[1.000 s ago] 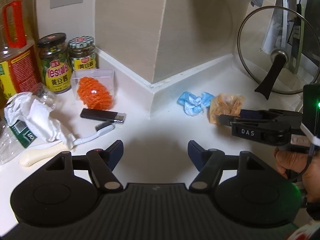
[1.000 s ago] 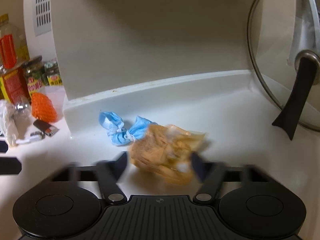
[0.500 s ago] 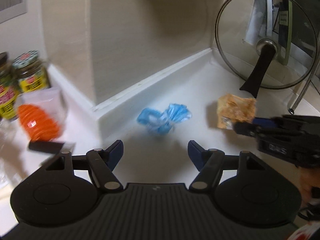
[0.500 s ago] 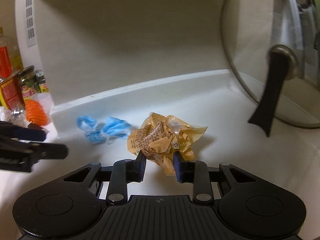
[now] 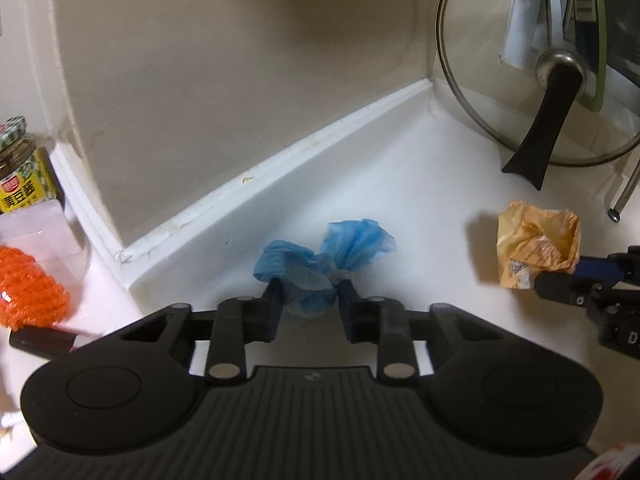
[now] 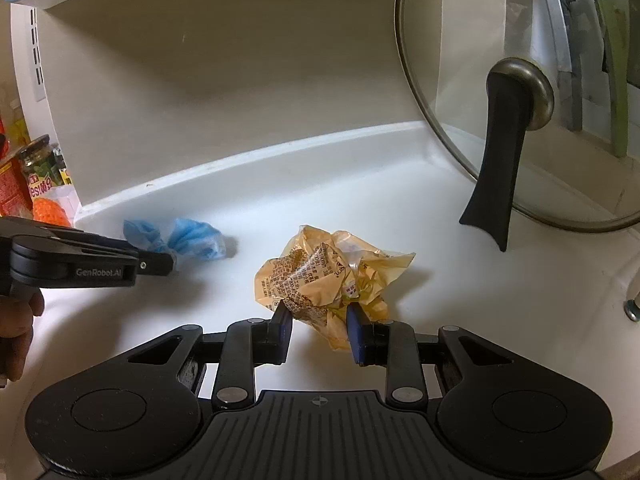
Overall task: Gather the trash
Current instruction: 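Carry the blue mask and orange bag down over the wastebasket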
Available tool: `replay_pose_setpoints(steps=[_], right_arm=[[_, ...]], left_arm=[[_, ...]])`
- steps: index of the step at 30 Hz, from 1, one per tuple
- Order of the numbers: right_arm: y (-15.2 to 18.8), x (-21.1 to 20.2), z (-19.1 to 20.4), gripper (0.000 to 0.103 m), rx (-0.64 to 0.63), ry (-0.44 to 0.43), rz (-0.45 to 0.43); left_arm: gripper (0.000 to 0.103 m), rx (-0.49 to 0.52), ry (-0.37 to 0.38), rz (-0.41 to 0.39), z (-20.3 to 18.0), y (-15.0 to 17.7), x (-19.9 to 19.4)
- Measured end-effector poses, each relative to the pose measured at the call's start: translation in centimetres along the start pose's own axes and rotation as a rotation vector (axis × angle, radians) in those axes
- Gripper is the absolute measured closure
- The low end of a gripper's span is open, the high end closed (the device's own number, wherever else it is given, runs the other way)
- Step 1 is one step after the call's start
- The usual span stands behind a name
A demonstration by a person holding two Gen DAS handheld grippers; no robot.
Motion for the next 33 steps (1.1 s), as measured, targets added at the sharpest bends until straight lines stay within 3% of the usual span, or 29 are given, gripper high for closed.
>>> replay_pose_setpoints(steps=[8,16,33], right_arm=[[0.6,-1.7,0.9,0.073,0.027,-0.006,0.004],[1.4,-6.3,4.3,0.073,0.052,-0.008,-0.006],[7.0,-18.4,19.9,0.073,0.067,-0.023,0.009]], left_arm=[[0.083,-0.031,0.032,-0.003,-0.1,1.6,-4.5],[0.083,-0.036,0.081,0.002,0.2,4.6,-10.9],[0.083,-0.038,0.148,0.047,7.1,16.0,-26.2]])
Point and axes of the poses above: each gripper's, at about its wrist camera, not at the fingertips, and x roughly the way its jaws point, z to its left, y to its underside, the point moved 10 cm from there along x, roughly the way its jaws point, and after that the axes turned 15 degrees about -x, right-handed, at the moved point
